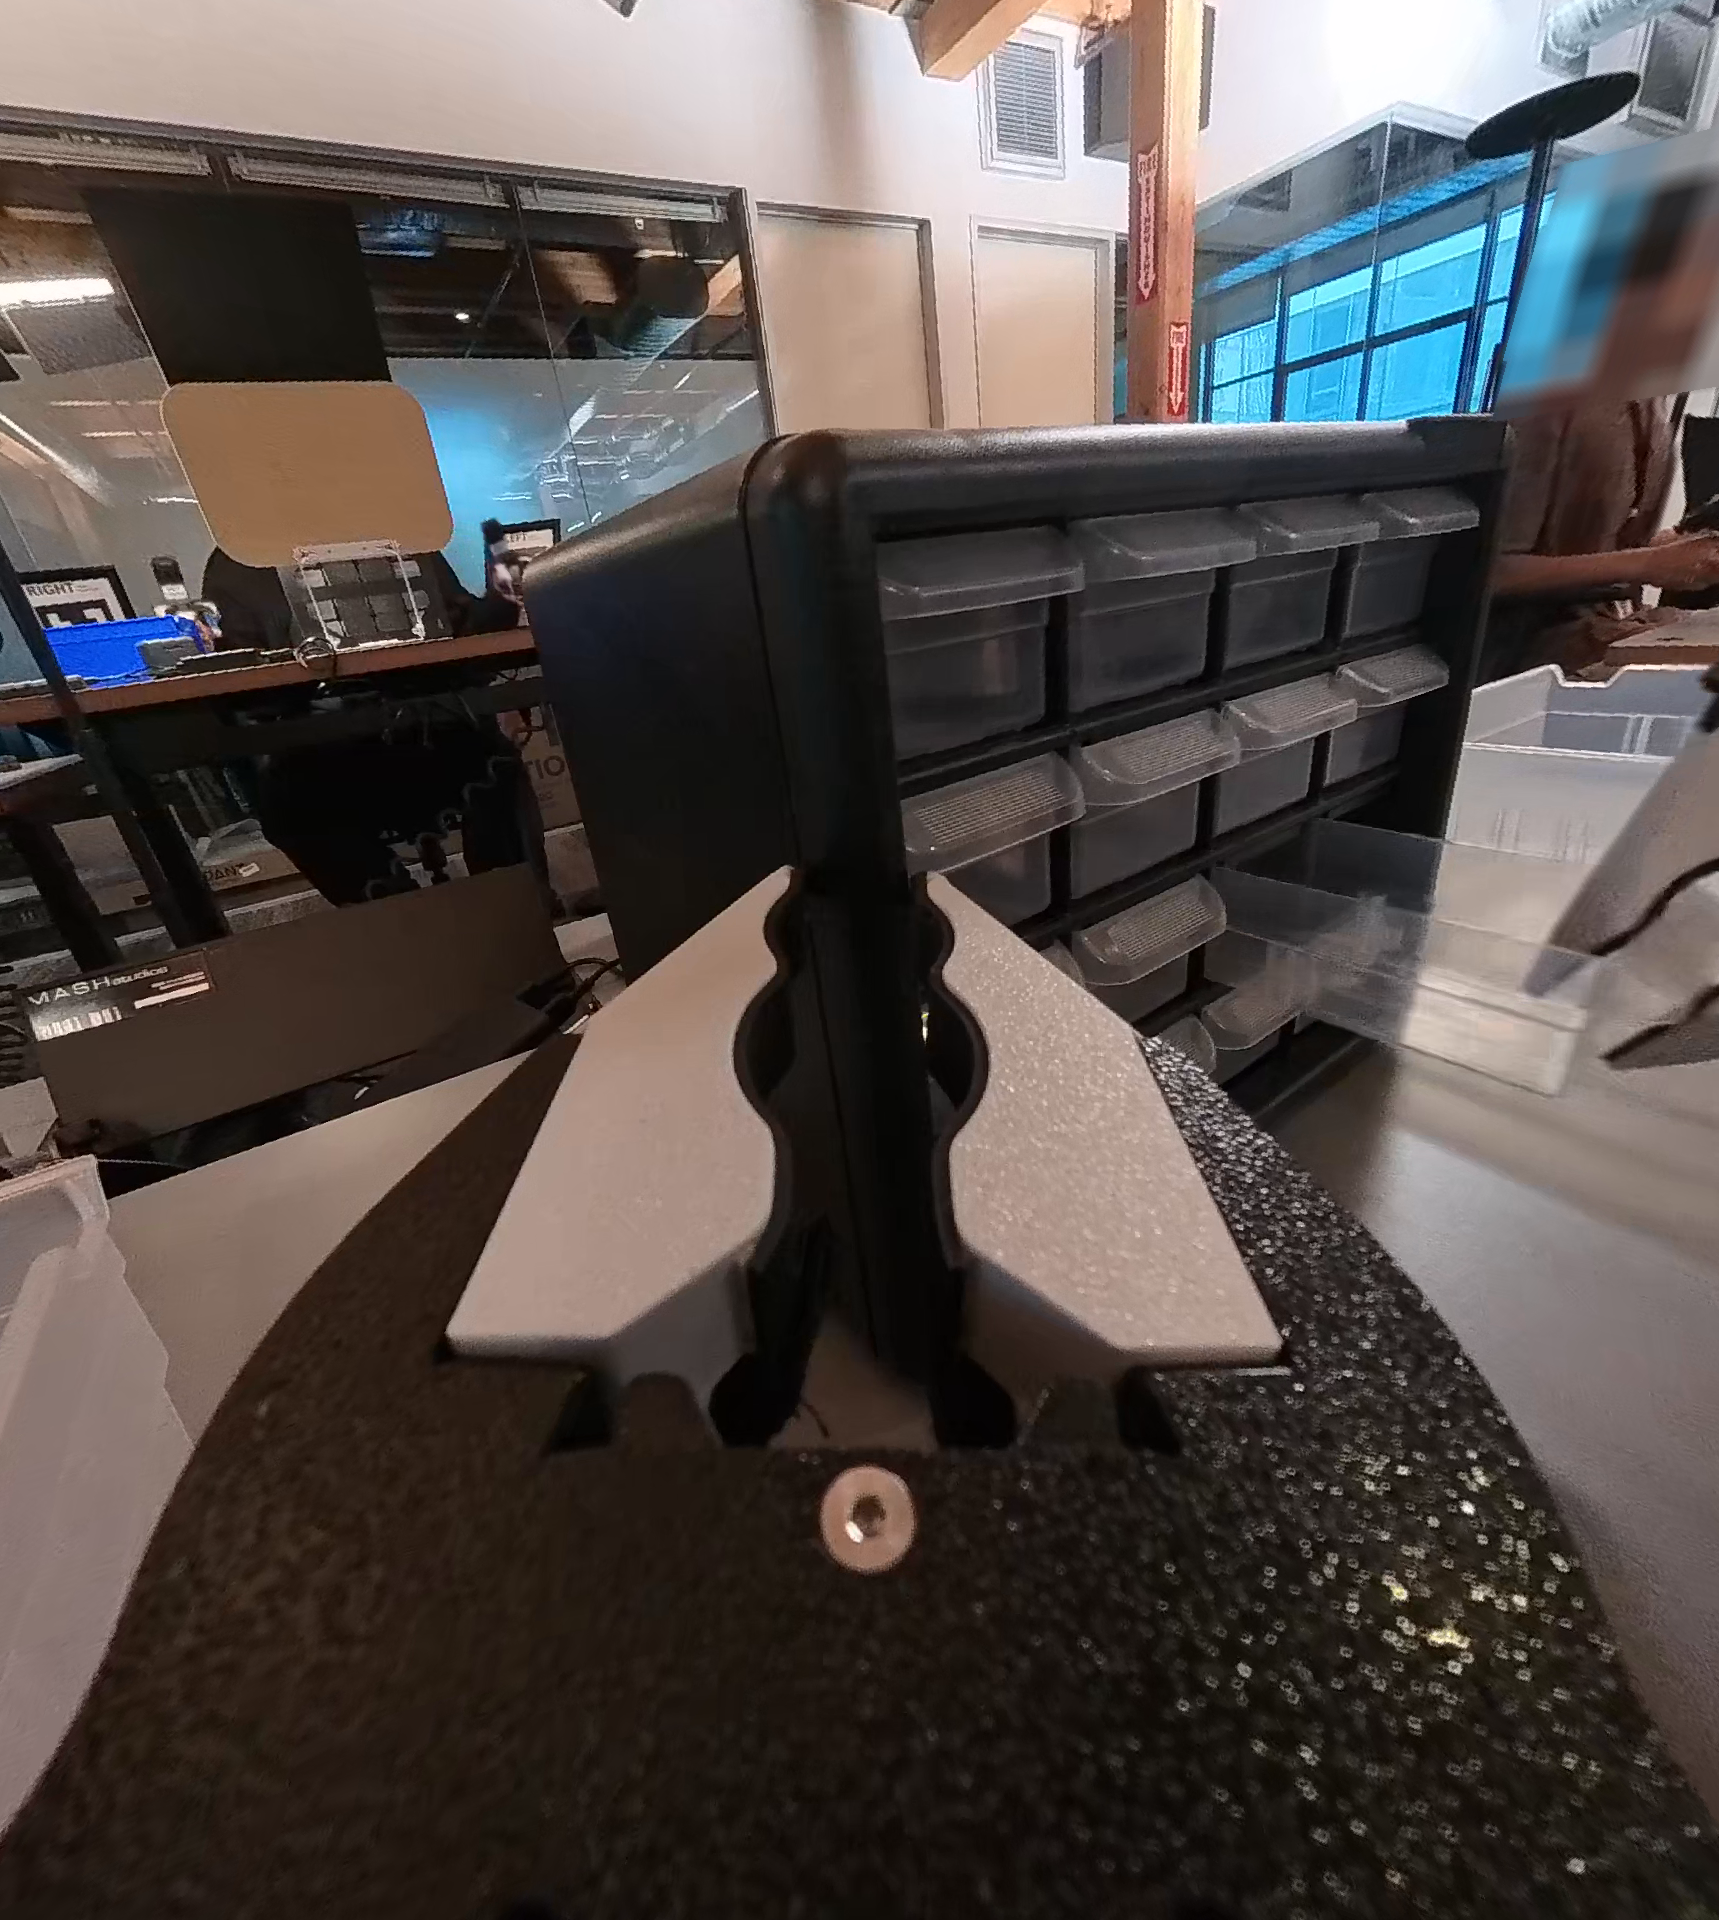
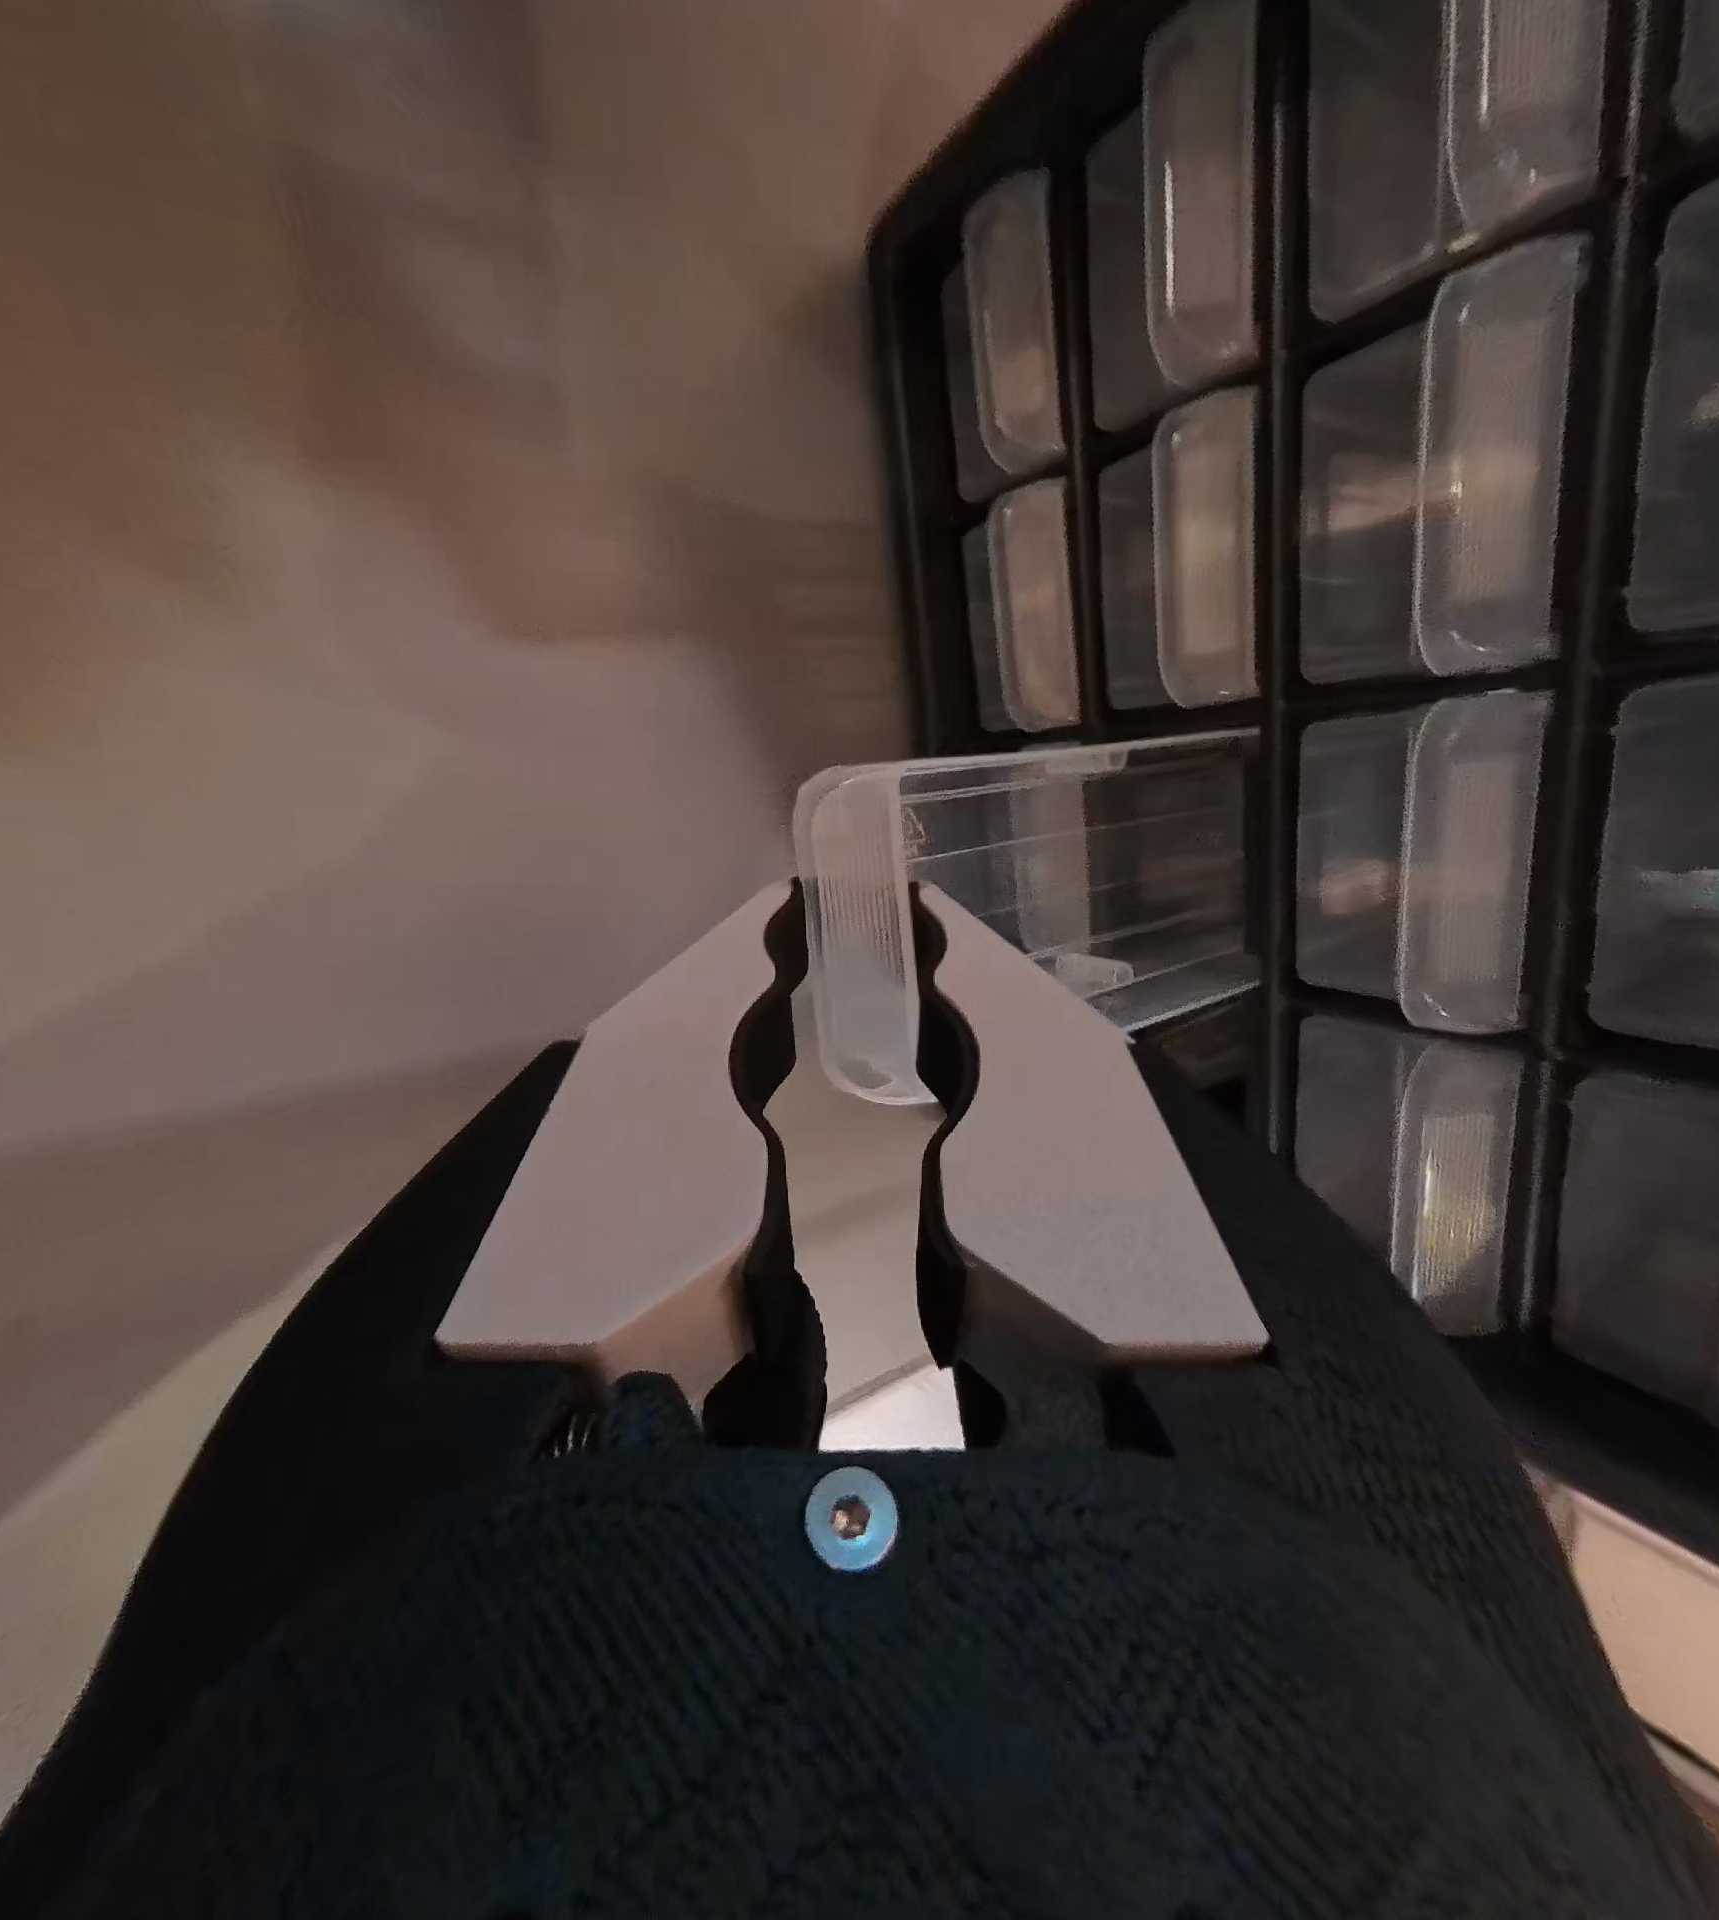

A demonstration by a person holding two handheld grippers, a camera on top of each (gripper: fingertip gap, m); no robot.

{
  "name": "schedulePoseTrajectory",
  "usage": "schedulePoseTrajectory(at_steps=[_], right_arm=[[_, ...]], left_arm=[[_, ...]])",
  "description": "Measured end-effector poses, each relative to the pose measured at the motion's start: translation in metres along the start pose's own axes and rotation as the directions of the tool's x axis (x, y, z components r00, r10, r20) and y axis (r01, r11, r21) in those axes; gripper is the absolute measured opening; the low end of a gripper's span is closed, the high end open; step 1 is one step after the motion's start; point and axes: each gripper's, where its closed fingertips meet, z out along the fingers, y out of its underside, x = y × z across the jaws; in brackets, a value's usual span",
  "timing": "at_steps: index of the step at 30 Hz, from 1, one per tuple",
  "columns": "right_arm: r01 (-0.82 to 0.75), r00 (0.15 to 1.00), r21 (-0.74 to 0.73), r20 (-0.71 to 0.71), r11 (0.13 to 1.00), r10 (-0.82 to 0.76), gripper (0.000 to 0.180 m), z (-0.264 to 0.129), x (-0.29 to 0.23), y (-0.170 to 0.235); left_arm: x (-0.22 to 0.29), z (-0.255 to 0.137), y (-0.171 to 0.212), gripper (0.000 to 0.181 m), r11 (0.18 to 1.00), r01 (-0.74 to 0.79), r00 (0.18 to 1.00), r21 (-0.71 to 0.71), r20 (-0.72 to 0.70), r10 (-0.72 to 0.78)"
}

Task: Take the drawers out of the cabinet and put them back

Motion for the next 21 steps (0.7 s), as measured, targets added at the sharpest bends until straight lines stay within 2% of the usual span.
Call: schedulePoseTrajectory(at_steps=[3,7,9,10,11,13,15,16,21], right_arm=[[-0.012,0.998,0.037,-0.053,0.999,0.013,0.018,0.008,0.011,-0.005],[-0.037,0.979,-0.016,-0.203,0.999,0.032,0.027,0.015,0.040,0.009],[-0.047,0.968,-0.021,-0.247,0.999,0.040,0.053,0.017,0.046,0.011],[-0.040,0.960,-0.020,-0.278,0.999,0.033,0.061,0.014,0.048,0.010],[-0.018,0.951,-0.005,-0.309,1.000,0.016,0.062,0.009,0.048,0.007],[0.051,0.929,0.057,-0.370,0.997,-0.027,0.050,-0.003,0.044,-0.006],[0.142,0.910,0.114,-0.405,0.983,-0.085,0.010,-0.013,0.031,-0.018],[0.179,0.901,0.128,-0.419,0.975,-0.111,0.000,-0.014,0.026,-0.022],[0.095,0.932,0.056,-0.357,0.994,-0.069,0.000,0.016,0.022,0.000]], left_arm=[[0.000,0.000,0.000,0.018,1.000,-0.002,1.000,-0.001,0.001,0.002],[0.000,0.000,0.000,0.018,1.000,-0.008,1.000,-0.002,0.004,0.008],[0.000,0.000,0.000,0.018,1.000,-0.010,1.000,-0.001,0.005,0.010],[0.000,0.000,0.000,0.018,1.000,-0.011,1.000,-0.001,0.004,0.011],[0.000,0.000,0.000,0.018,1.000,-0.011,1.000,-0.001,0.004,0.011],[0.000,0.000,0.000,0.018,1.000,-0.014,1.000,-0.003,0.004,0.014],[0.000,0.000,0.000,0.018,1.000,-0.016,1.000,-0.003,0.005,0.016],[-0.001,0.000,0.000,0.018,1.000,-0.016,1.000,-0.002,0.005,0.016],[-0.001,-0.001,0.000,0.018,1.000,-0.030,1.000,0.000,0.008,0.030]])
